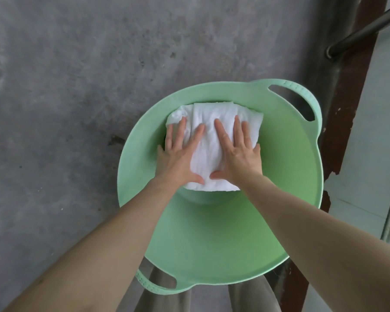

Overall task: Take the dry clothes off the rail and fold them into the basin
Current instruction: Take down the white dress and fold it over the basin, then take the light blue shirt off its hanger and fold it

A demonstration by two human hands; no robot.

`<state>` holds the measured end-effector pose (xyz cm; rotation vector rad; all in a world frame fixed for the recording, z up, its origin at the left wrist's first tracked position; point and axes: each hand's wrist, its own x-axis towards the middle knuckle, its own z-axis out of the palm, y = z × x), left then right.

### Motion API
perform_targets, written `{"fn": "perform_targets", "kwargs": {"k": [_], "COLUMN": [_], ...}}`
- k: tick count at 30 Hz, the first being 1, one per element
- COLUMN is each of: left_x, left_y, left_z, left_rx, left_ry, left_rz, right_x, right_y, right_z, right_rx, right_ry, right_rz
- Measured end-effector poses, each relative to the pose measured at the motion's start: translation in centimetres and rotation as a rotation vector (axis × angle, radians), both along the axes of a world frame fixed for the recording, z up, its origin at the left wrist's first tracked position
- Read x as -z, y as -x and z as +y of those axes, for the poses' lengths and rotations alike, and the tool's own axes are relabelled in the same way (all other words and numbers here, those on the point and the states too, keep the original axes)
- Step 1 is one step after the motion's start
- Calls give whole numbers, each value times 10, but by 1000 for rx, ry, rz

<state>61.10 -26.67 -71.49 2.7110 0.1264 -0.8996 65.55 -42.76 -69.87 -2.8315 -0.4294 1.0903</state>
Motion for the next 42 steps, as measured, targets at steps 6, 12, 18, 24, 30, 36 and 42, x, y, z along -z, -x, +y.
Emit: {"fn": "perform_targets", "kwargs": {"k": [6,12,18,24,30,36,42], "left_x": [45,77,66,28,-13,-52,-104], "left_y": [-9,-17,-23,-23,-26,-23,-22], "left_z": [-3,-6,-5,-7,-5,10,17], "left_rx": [-29,-73,-85,-89,-29,68,-85], "left_ry": [13,90,74,33,-17,-51,102], "left_rz": [85,131,185,193,221,222,171], "right_x": [47,83,78,38,-4,-44,-93], "right_y": [-12,-27,-30,-31,-26,-22,-15], "right_z": [4,1,3,-5,-15,-26,-30], "right_rx": [-78,-78,-124,-102,-48,101,413], "right_ry": [74,95,139,111,58,-16,-233], "right_rz": [65,132,111,143,82,94,246]}}
